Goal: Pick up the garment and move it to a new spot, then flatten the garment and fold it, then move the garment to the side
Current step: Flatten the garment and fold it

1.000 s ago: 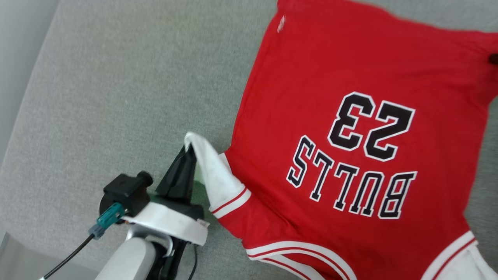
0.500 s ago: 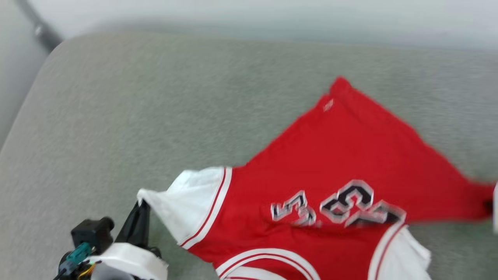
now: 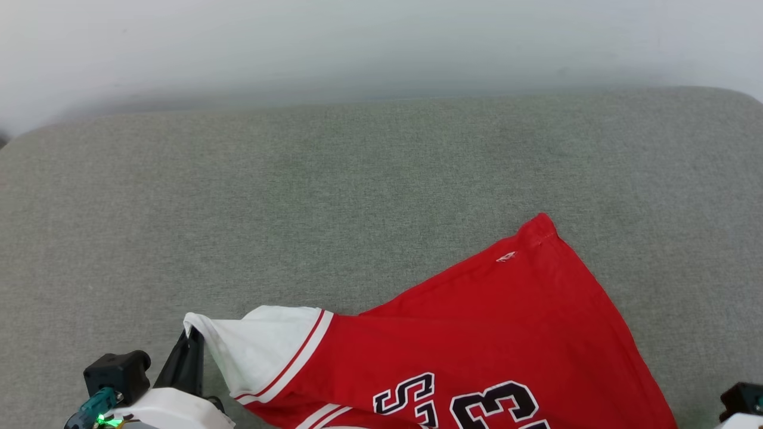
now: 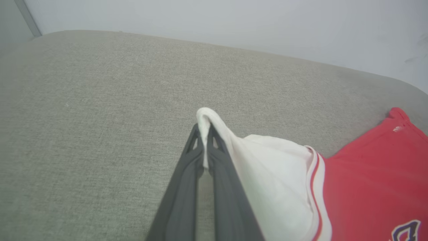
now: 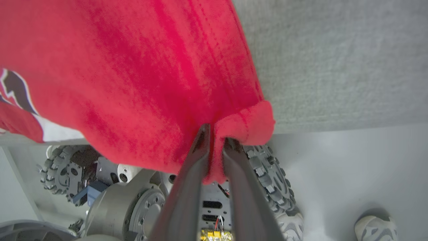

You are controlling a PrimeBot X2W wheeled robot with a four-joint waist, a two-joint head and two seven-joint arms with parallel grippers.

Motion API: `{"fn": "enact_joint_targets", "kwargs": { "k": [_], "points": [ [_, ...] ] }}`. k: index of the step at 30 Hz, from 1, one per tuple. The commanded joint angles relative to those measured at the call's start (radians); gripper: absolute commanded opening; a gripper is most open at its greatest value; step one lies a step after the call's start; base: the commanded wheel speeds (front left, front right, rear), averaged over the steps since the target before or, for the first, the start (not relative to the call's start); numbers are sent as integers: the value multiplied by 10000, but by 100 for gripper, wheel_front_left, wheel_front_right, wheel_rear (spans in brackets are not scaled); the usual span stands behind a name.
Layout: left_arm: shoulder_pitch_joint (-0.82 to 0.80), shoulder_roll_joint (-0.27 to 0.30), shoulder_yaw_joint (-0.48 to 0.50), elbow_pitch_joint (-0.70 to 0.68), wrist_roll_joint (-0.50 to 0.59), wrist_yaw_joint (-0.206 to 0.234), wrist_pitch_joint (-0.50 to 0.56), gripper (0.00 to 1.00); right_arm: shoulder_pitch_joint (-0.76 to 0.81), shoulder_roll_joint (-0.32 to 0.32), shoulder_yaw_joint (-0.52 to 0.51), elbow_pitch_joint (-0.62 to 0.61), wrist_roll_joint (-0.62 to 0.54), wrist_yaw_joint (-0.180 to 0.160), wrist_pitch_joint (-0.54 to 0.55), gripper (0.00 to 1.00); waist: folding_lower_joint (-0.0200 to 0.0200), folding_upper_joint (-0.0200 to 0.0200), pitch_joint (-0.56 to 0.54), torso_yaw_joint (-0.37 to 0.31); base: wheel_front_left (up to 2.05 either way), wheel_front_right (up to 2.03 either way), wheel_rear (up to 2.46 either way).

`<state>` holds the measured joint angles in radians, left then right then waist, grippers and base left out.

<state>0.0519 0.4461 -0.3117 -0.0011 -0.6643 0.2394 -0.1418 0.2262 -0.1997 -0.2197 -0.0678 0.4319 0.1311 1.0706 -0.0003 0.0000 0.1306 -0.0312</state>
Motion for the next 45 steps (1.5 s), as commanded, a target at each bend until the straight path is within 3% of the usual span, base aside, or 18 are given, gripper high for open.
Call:
{"fn": "enact_joint_targets", "kwargs": {
  "k": [1, 5, 6, 7, 9, 10, 15, 19, 23, 29, 34, 41, 42, 43, 44, 45],
  "points": [
    [35, 15, 40, -53, -89, 33, 72, 0, -147, -19, 76, -209, -13, -7, -397, 100, 3, 0, 71, -85, 0, 0, 0],
    [-118, 49, 50, -163, -77, 57, 124, 0, -748, -78, 68, -388, -201, -7, -2212, 100, 3, 0, 272, -154, 0, 0, 0],
    [-118, 49, 50, -163, -77, 57, 124, 0, -748, -78, 68, -388, -201, -7, -2212, 100, 3, 0, 272, -154, 0, 0, 0],
    [-280, 53, -12, -227, -34, 8, 159, 0, -1154, -139, 3, -225, -336, -7, -3399, 100, 3, 0, 437, -107, 0, 0, 0],
    [-470, 48, -73, -289, 11, -43, 199, 0, -1677, -138, 47, 44, -327, -7, -4552, 100, 3, 0, 658, -31, 0, 0, 0],
    [-470, 48, -73, -289, 11, -43, 199, 0, -1677, -138, 47, 44, -327, -7, -4552, 100, 3, 0, 658, -31, 0, 0, 0],
    [-1103, -17, -224, -425, 154, -202, 148, 0, -3106, -306, 399, 915, -188, -7, -6585, 100, 3, 0, 1272, 227, 0, 0, 0],
    [-1578, -87, -327, -529, 286, -336, 70, 0, -4315, -613, 911, 1669, -15, -6, -6879, 100, 3, 0, 1733, 440, 0, 0, 0],
    [-2020, -214, -498, -577, 378, -467, -31, 0, -5544, -1030, 1595, 2383, 217, -7, -6045, 100, 3, 0, 2147, 687, 0, 0, 0],
    [-2538, -371, -663, -551, 453, -669, -163, 0, -7086, -1478, 2487, 2999, 460, -7, -3255, 100, 3, 0, 2637, 1016, 0, 0, 0],
    [-2888, -476, -783, -441, 503, -816, -279, 0, -7757, -1390, 2982, 3191, 323, -6, -1469, 100, 3, 0, 2994, 1214, 0, 0, 0],
    [-3125, -604, -850, -131, 415, -986, -422, 0, -7664, -1040, 3688, 3904, 576, 10, -22, 100, 3, 0, 3276, 1348, 0, 0, 0],
    [-3156, -616, -859, -79, 397, -1022, -446, 0, -7620, -1027, 3796, 3986, 591, 10, 123, 50, 3, 0, 3288, 1358, 0, 0, 0],
    [-3187, -629, -863, -27, 384, -1046, -467, 0, -7585, -995, 3851, 4052, 668, 11, 213, 11, 3, 0, 3289, 1367, 0, 0, 0],
    [-3201, -634, -868, 27, 376, -1050, -475, 0, -7547, -950, 3872, 4098, 739, 13, 283, 0, 3, 0, 3266, 1372, 0, 0, 0],
    [-3200, -637, -862, 81, 361, -1067, -497, 0, -7537, -952, 3914, 4105, 748, 13, 306, 0, 3, 0, 3243, 1369, 0, 0, 0]
  ]
}}
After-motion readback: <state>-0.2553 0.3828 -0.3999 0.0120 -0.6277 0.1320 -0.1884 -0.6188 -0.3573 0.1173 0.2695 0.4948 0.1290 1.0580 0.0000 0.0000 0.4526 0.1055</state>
